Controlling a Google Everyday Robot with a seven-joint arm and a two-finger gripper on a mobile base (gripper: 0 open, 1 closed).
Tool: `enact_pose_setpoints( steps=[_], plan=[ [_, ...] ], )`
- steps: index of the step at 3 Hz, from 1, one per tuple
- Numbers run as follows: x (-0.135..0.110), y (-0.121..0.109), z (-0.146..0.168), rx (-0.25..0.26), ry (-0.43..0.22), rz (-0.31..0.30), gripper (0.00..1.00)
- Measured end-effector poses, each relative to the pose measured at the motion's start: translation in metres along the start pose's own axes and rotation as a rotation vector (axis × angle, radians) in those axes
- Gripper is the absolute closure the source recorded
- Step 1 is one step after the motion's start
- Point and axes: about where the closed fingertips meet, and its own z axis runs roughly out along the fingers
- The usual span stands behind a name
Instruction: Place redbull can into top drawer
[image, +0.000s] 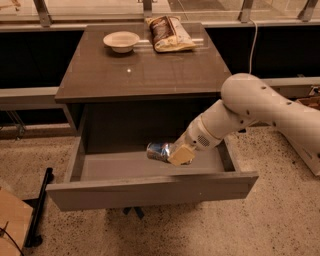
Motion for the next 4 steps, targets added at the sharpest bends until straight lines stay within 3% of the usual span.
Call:
enact_pose_setpoints(
  steps=[1,2,3,4],
  plan=[
    [0.006,-0.04,0.028,0.129,-0.011,0.08,1.0],
    [0.004,-0.081,0.046,0.219,-0.048,0.129,0.82],
    [0.014,-0.103,0.066,0.245,-0.043,0.186,0.59],
    [0.026,-0.111,0.073,0.236,-0.04,0.241,0.35]
  ],
)
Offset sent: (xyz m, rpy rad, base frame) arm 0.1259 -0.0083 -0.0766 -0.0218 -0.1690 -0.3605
